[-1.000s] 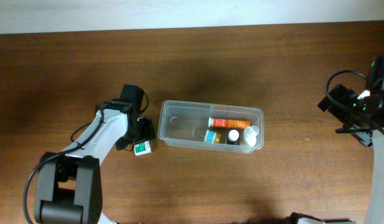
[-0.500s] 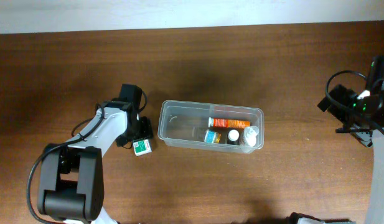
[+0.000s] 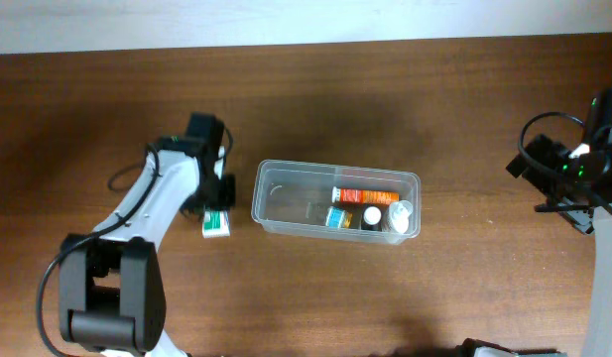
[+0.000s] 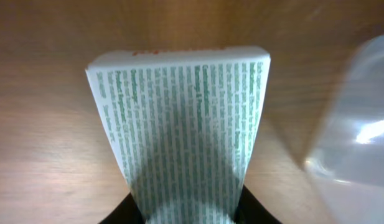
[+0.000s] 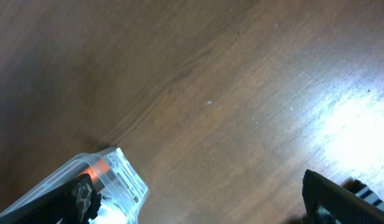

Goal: Pack container
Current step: 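Move the left gripper to the white-green box and grasp it, then carry the box into the container and release it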

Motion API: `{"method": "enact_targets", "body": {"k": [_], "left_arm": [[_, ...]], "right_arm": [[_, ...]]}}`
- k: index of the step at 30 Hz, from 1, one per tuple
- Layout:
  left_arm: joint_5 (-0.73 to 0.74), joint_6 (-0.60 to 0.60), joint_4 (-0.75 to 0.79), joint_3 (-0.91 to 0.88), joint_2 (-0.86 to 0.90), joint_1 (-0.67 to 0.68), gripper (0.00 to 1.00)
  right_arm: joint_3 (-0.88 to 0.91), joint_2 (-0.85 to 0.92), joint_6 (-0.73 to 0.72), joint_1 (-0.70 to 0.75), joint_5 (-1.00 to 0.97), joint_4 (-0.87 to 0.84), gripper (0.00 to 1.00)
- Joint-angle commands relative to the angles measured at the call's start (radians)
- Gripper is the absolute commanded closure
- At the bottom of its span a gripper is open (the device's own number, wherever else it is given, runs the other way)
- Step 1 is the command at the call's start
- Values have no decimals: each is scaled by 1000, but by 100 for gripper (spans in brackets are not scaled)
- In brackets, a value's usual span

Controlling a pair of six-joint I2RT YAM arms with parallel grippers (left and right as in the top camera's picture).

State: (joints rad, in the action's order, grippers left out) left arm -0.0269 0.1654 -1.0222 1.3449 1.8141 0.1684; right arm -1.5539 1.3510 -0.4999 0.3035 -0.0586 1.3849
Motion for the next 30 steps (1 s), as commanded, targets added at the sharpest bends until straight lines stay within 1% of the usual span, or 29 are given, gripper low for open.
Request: {"method": "enact_targets", "body": {"k": [1, 2, 4, 8, 10, 18, 21, 22, 24, 26, 27, 30], "left_arm": [[5, -93, -66, 174, -58, -4, 73], [6, -108, -91, 227, -67, 0, 71], [37, -168, -123, 314, -81, 17, 70], [111, -349, -130, 401, -95, 86, 69], [110, -459, -126, 404, -95, 136, 67], [110, -914, -142, 381, -33, 325, 67], [110, -1050, -143, 369, 1, 365, 66], [110, -1090, -142, 364, 16, 373, 63], [110, -1154, -142, 355, 45, 384, 56], [110, -1183, -142, 354, 74, 386, 52], [109, -1194, -142, 354, 92, 386, 51], [73, -1212, -142, 354, 134, 383, 51]], "right_arm": [[-8, -3, -2, 5, -2, -1, 2], [-8, -3, -2, 5, -2, -1, 1], [-8, -3, -2, 5, -2, -1, 2], [-8, -3, -2, 5, -2, -1, 2], [-8, -3, -2, 5, -2, -1, 2], [-8, -3, -2, 5, -2, -1, 1], [-8, -3, -2, 5, -2, -1, 2], [-8, -3, -2, 5, -2, -1, 2], [-8, -3, -2, 5, -2, -1, 2], [-8, -3, -2, 5, -2, -1, 2], [-8, -3, -2, 5, -2, -1, 2], [-8, -3, -2, 5, -2, -1, 2]]}}
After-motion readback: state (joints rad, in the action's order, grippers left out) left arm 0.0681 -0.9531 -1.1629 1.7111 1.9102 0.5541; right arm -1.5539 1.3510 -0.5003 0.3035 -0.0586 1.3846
